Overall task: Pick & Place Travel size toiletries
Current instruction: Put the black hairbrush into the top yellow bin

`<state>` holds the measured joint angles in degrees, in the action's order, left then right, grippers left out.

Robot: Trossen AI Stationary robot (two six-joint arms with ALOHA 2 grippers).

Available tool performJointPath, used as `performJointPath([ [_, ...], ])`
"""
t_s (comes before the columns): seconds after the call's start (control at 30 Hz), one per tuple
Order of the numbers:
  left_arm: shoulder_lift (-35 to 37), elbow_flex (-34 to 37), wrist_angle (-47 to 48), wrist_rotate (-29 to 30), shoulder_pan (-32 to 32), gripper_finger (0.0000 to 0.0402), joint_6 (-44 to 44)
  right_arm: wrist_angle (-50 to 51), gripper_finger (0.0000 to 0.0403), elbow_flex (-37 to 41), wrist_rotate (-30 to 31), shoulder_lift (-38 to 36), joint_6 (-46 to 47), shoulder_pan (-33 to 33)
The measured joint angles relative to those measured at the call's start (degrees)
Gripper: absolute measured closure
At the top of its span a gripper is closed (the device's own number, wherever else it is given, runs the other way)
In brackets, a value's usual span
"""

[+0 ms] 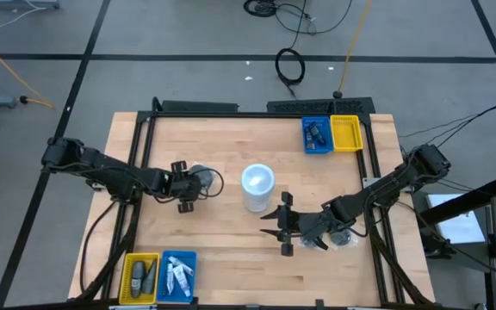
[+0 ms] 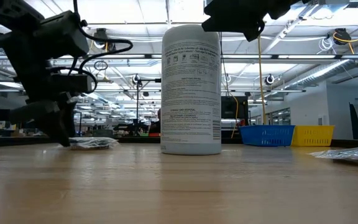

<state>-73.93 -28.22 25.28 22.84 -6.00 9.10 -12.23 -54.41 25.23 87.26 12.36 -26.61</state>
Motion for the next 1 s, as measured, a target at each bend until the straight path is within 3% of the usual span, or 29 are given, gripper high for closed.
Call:
performJointPath([
  [0.33, 0.00, 0.39, -0.36, -0.38, 0.46, 0.0221, 0.02, 0.04, 0.0248, 0.00, -0.02, 0.00, 0.00, 0.00],
  [0.47, 0.00, 0.39, -0.36, -0.92, 0.46, 0.0271, -0.44, 0.03, 0.0248, 0.00, -0.02, 0.00, 0.00, 0.00],
  [0.63, 0.00, 0.39, -0.29, -2.86, 0.48, 0.0382, -0.92, 0.04, 0.0248, 0.00, -0.02, 0.00, 0.00, 0.00],
  [1.0, 0.00, 0.28, -1.86, -3.27, -0.64, 0.0401, 1.42, 0.04, 0.0248, 0.00, -0.02, 0.00, 0.00, 0.00],
])
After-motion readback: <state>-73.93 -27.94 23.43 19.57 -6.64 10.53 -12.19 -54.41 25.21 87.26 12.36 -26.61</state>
